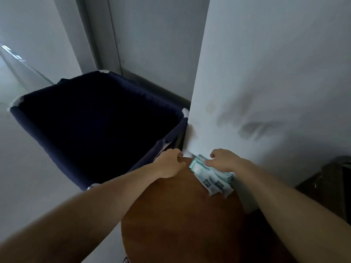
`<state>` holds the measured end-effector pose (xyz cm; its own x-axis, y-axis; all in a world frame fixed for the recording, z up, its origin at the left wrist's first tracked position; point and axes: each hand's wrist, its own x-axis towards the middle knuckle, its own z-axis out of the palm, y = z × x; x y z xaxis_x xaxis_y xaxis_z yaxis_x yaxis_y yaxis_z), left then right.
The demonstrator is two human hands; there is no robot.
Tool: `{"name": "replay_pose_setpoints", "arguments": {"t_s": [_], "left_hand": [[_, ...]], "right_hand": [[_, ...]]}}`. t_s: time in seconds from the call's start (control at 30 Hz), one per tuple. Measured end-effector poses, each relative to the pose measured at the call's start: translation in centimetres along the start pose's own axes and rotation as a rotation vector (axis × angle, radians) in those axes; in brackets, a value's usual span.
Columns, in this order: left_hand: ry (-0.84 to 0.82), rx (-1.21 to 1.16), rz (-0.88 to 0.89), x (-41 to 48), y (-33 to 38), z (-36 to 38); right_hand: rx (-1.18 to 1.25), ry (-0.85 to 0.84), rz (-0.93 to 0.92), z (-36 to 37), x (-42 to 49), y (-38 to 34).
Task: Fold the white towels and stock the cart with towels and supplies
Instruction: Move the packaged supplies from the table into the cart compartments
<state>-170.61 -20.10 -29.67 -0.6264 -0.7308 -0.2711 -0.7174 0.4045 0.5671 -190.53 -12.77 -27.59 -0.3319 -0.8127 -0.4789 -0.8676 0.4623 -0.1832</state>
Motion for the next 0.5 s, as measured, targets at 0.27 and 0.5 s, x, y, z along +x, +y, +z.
{"name": "replay_pose_setpoints", "arguments": {"t_s": [0.27, 0.5], "left_hand": [[-0.249, 0.006, 0.11, 10.7, -3.8, 4.7], [-0.335, -0.041, -0.022, 18.5, -8.5, 13.9]], "right_hand": [[0.151, -0.125, 0.265, 9.4, 5.2, 3.3], [0.188, 0.031, 0.37, 18.2, 15.4, 7.7]]}}
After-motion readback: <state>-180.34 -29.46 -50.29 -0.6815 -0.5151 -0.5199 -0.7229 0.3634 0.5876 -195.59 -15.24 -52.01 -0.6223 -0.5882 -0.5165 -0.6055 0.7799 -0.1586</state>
